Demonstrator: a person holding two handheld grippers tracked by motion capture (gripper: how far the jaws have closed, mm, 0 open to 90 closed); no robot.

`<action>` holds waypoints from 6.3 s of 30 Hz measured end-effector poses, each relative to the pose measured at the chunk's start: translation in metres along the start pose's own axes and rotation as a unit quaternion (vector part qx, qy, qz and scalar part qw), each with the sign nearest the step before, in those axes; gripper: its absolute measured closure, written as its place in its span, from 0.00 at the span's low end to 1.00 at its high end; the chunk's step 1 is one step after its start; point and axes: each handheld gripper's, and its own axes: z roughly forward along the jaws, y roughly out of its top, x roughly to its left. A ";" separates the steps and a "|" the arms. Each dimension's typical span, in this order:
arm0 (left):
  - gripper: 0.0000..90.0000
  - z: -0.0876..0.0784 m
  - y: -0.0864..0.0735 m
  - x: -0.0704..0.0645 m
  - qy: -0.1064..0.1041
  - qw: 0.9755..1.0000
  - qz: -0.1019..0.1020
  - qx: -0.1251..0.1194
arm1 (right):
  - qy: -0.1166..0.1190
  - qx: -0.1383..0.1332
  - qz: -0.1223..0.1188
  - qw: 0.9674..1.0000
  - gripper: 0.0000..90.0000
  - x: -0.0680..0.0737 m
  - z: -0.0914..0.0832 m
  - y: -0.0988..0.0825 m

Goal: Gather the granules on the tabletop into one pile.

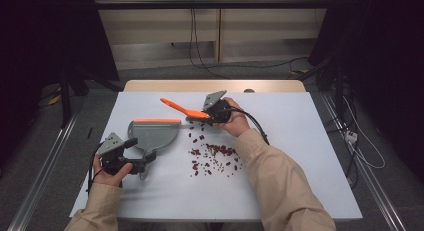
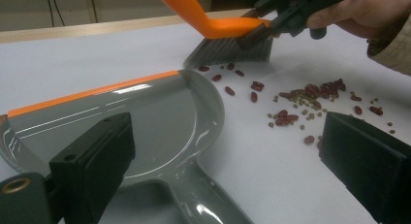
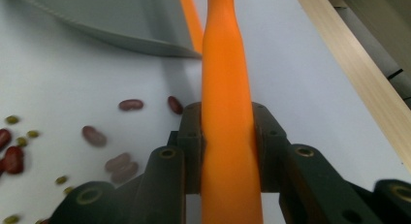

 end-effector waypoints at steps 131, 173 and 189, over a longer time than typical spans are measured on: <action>0.07 0.001 -0.005 -0.007 -0.004 1.000 0.022 0.020 | -0.007 -0.041 0.069 0.997 0.79 0.102 -0.097 -0.054; 0.07 -0.003 -0.004 -0.005 -0.002 1.000 0.023 0.011 | -0.011 -0.122 0.331 0.936 0.79 0.153 -0.054 0.020; 0.07 -0.004 -0.004 -0.004 -0.001 1.000 0.023 0.009 | -0.028 -0.084 0.409 0.908 0.79 0.162 -0.029 0.007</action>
